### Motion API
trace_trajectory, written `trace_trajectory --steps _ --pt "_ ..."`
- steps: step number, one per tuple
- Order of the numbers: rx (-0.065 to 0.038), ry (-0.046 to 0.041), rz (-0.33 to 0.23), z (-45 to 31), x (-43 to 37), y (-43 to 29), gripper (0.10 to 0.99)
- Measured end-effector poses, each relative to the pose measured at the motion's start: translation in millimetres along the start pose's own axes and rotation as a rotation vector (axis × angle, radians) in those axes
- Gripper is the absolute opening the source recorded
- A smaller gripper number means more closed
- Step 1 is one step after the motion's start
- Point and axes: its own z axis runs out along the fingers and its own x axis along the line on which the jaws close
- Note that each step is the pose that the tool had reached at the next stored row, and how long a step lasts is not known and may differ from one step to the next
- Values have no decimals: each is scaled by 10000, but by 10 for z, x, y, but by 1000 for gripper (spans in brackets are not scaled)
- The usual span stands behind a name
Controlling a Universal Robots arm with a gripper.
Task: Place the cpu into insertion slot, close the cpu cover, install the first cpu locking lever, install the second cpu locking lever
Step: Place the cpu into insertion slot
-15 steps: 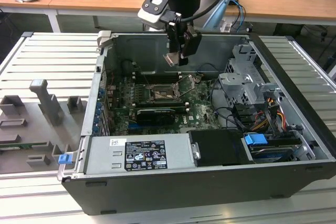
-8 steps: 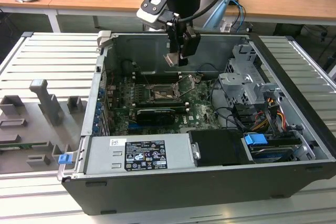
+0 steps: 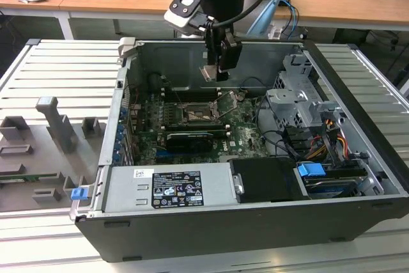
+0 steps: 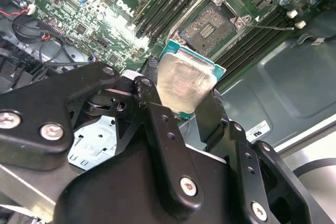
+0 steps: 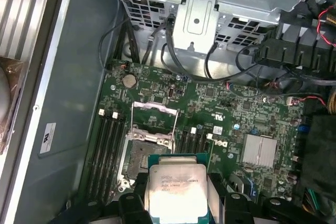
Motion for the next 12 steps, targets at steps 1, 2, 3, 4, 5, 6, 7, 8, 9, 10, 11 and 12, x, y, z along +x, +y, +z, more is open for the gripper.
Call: trace_trajectory --steps 1,2,3,4,5,6,7,8,9,10,11,12 --pt "-2 -11 128 2 0 0 529" --pt "-6 -25 288 5 0 0 529" --pt "-10 -44 502 10 0 -1 529" --pt "-10 -58 660 21 2 -1 529" --pt "-3 -59 689 38 2 -3 529" --pt "20 -57 698 53 2 -4 529" --pt "55 -50 703 67 2 -5 529" --pt "117 -40 705 88 1 -7 529" --pt "135 -38 707 98 1 -9 529" --pt "151 -35 708 111 1 -10 529" --pt "159 -33 707 122 1 -10 529" --pt "166 -32 708 133 0 -11 529"
